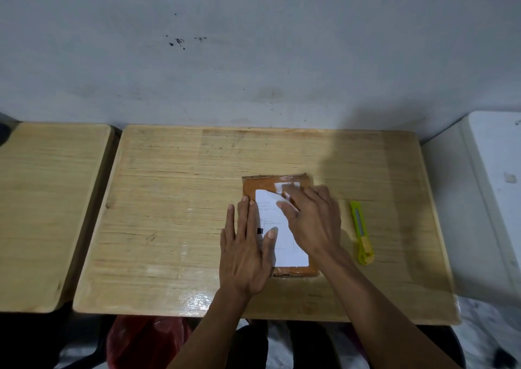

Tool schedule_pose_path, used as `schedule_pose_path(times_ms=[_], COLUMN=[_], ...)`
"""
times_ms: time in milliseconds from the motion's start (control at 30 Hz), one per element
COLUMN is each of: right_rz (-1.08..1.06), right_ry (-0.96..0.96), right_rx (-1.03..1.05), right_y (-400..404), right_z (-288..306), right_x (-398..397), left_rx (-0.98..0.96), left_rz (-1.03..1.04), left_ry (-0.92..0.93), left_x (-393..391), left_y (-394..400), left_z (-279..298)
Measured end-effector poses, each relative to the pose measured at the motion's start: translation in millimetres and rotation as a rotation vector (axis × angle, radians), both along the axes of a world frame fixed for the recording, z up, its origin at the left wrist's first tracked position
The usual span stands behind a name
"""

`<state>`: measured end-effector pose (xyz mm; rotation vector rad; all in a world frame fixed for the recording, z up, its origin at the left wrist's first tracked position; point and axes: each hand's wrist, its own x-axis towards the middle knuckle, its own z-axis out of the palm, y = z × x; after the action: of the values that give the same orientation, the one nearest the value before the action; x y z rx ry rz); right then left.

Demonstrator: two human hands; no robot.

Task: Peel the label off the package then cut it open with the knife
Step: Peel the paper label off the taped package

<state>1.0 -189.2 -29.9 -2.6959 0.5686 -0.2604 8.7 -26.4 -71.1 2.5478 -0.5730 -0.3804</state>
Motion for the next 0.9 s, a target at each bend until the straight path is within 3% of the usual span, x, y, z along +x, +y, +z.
schedule_pose_path(times_ms=[100,367,567,900], right_rz=[0.010,0.056,0.114,0.126], right_ry=[-0.074,-0.221,-0.213,-0.201], right_rx=[-0.045,0.256,0.502,0.670], right_y=[0.9,-1.5,-13.1,-19.0], right_z=[-2.6,-19.3,-17.3,-7.7], right_x=[1.8,-1.3,0.4,1.5], left_rx=[0.004,0.022,0.034,0.023], left_rz=[-0.010,-0.030,-0.039,-0.015], left_ry=[-0.008,-0.022,-0.029,-0.020], left_x=[1.3,2.5,3.7,2.8], left_y=[1.1,1.0,0.6,-1.0], left_z=[-2.3,-5.4,-6.5,0.5])
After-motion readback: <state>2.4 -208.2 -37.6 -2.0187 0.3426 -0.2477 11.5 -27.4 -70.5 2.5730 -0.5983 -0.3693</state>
